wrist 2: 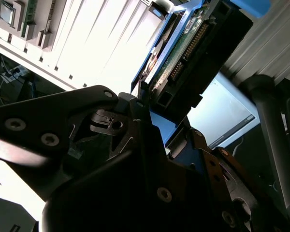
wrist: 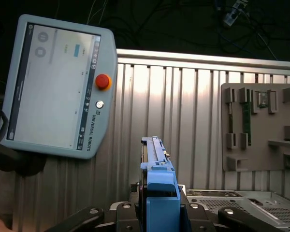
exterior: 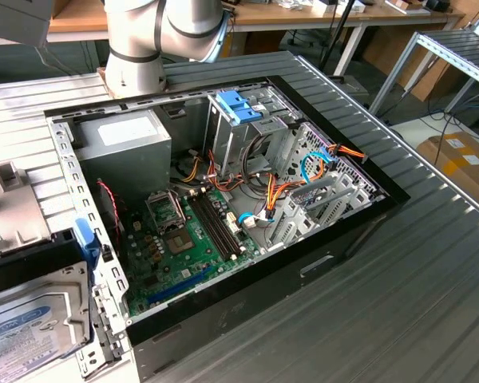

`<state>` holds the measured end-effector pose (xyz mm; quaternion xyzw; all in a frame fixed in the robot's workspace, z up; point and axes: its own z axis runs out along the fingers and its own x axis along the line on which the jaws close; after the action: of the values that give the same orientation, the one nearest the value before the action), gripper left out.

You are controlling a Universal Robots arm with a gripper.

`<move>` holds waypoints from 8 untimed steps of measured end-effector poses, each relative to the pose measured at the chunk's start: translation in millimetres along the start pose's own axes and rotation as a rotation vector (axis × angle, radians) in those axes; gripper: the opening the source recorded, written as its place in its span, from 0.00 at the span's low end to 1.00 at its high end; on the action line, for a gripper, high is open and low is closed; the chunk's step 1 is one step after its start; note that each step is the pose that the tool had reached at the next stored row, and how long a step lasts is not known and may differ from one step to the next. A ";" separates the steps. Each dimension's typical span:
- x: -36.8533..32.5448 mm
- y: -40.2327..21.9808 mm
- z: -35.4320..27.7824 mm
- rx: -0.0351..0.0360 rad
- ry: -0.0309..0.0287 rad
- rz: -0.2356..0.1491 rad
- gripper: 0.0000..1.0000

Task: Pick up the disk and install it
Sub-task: 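Pick up the disk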

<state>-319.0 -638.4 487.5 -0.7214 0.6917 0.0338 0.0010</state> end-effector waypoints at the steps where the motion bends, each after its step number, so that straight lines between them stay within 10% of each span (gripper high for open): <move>1: 0.5 0.0 0.1 0.0000 -0.0001 0.000 0.37; 8: 4.2 0.0 1.5 0.0001 -0.0007 0.000 0.37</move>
<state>-318.9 -642.6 485.8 -0.7214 0.6917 0.0340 0.0013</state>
